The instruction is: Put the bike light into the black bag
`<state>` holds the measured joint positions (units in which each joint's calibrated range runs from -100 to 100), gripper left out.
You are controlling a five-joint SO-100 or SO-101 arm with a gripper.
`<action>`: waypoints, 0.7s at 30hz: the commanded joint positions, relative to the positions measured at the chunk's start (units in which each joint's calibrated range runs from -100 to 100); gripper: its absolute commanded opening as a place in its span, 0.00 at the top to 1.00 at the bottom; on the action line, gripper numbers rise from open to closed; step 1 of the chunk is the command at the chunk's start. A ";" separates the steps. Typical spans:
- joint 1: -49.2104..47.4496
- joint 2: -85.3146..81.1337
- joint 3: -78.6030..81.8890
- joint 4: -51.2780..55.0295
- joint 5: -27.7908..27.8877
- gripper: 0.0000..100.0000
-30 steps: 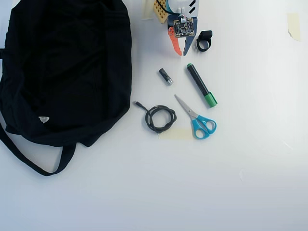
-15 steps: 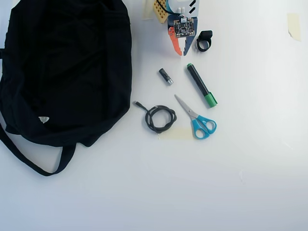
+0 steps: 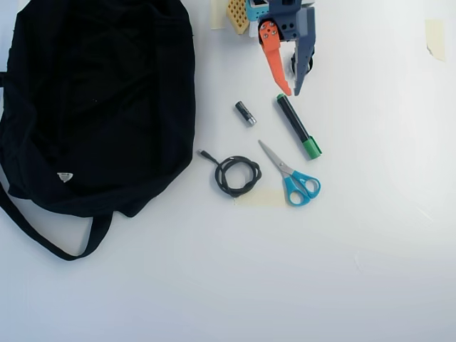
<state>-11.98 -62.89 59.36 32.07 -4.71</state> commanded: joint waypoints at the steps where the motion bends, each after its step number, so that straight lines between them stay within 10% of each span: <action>1: 2.10 17.08 -16.32 -12.61 0.36 0.98; 12: 5.77 61.89 -63.40 -16.66 6.29 0.98; 21: 8.84 68.86 -66.18 -16.91 6.18 0.98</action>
<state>-4.26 6.68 -3.30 16.19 1.20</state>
